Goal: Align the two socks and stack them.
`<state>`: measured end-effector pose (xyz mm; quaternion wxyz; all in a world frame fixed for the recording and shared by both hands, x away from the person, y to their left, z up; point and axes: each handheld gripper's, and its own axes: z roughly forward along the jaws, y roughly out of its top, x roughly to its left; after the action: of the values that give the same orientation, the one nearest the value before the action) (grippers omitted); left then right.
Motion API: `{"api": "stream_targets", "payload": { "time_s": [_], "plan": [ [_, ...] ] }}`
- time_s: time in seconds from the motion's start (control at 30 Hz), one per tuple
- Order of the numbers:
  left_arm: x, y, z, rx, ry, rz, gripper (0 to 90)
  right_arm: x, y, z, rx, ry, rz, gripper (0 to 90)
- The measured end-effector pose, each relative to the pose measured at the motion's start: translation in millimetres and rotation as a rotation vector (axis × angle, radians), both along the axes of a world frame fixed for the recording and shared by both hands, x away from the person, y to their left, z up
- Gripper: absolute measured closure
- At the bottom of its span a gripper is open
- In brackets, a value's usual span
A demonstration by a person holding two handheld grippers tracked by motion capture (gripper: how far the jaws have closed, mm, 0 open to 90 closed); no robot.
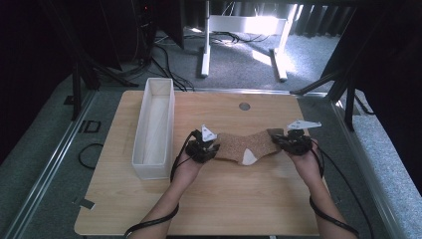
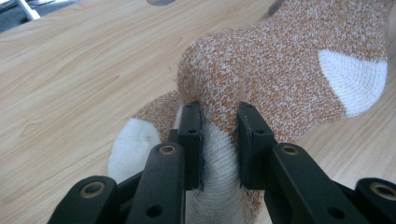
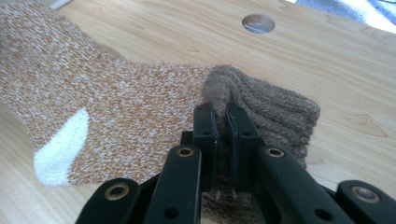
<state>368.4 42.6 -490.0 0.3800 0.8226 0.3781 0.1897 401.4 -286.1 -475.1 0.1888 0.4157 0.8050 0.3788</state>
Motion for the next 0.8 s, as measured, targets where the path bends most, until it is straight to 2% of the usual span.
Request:
{"api": "stream_targets", "payload": {
  "time_s": [0.17, 0.47, 0.63, 0.8],
  "plan": [
    [6.0, 0.9, -8.9, 0.011, -0.001, 0.006, 75.2, 9.1, 3.5, -8.6, -0.009, 0.014, -0.004, 83.7],
    [14.8, 1.2, -20.4, 0.008, 0.037, 0.001, 74.9, 22.0, 7.3, -26.7, -0.040, 0.052, -0.015, 83.5],
    [18.4, -4.5, -28.9, 0.039, 0.056, -0.004, 74.7, 28.2, 4.5, -40.5, -0.059, 0.081, -0.032, 82.8],
    [22.2, -5.1, -38.5, 0.046, 0.076, -0.006, 74.4, 31.4, 2.4, -49.6, -0.050, 0.101, -0.038, 82.2]
  ]
}}
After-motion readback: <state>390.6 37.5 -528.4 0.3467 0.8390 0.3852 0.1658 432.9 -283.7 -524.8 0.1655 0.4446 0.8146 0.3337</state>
